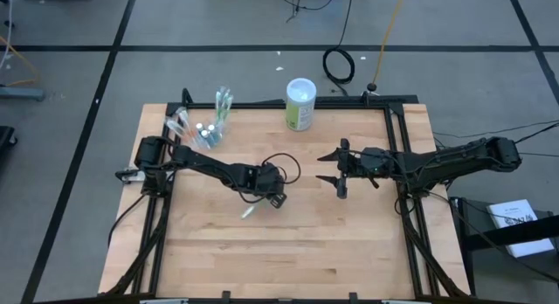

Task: Pick & Place toothbrushing station
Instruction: Put the green toothbrush into the right section of the transparent organizer

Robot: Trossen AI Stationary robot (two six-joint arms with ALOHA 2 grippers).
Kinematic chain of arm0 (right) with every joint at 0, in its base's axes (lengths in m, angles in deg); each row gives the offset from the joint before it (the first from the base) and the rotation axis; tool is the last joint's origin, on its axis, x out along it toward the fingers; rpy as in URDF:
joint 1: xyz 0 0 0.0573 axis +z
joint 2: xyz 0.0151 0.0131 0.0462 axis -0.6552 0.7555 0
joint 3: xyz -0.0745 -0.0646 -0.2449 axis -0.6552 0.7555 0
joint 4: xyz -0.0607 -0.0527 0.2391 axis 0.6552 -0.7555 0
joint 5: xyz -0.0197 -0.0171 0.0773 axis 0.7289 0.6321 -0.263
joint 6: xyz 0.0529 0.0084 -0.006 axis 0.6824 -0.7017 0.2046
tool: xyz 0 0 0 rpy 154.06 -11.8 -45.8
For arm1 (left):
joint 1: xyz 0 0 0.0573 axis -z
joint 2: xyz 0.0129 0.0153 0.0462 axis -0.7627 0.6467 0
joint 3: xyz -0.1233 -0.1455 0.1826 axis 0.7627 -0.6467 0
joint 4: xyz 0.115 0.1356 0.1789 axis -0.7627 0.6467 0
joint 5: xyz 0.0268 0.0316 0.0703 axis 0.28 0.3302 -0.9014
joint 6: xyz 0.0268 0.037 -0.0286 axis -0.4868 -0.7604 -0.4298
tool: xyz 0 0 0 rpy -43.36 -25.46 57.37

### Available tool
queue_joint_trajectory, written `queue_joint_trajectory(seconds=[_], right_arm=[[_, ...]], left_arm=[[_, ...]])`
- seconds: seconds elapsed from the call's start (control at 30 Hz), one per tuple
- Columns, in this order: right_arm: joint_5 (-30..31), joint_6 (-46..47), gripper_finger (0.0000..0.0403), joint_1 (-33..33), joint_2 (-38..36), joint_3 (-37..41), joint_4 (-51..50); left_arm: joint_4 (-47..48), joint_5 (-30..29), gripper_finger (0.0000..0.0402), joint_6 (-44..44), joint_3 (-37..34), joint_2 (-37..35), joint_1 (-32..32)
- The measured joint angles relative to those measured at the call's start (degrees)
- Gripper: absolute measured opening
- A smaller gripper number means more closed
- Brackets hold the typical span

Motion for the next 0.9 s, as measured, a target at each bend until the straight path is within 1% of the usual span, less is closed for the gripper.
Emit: queue_joint_trajectory(seconds=[0.07,0.17,0.27,0.5,0.63,0.77,0.83,0.87,0.9], right_arm=[[0.0,0.0,0.0254,0.0,0.0,0.0,-0.1],[0.0,0.0,0.0254,0.0,0.0,0.0,-0.6],[0.0,0.0,0.0254,0.0,0.0,0.3,0.0],[0.1,-0.7,0.0254,0.0,0.0,0.7,0.2],[0.2,-1.8,0.0254,0.0,0.0,0.7,0.5],[0.2,-2.5,0.0254,0.0,0.0,0.7,0.7],[0.2,-2.8,0.0254,0.0,0.0,0.7,0.9],[0.2,-2.9,0.0254,0.0,0.0,0.7,0.8],[0.2,-3.2,0.0254,0.0,0.0,0.7,0.8]], left_arm=[[-1.0,-0.3,0.0045,-2.1,0.0,-0.2,0.0],[-1.2,-3.2,0.0011,-5.4,-0.1,-2.5,0.1],[-1.9,-8.2,0.0010,-9.2,0.0,-6.3,0.3],[-2.9,-23.8,0.0007,-21.4,0.0,-20.3,2.5],[-3.7,-35.5,0.0004,-29.8,0.0,-28.3,3.7],[-4.5,-46.2,0.0004,-37.2,-0.4,-33.6,3.7],[-7.4,-48.0,0.0004,-40.3,-2.2,-35.9,2.6],[-9.8,-46.7,0.0004,-41.8,-3.5,-37.2,1.6],[-12.6,-43.6,0.0004,-43.0,-5.3,-38.6,0.4]])
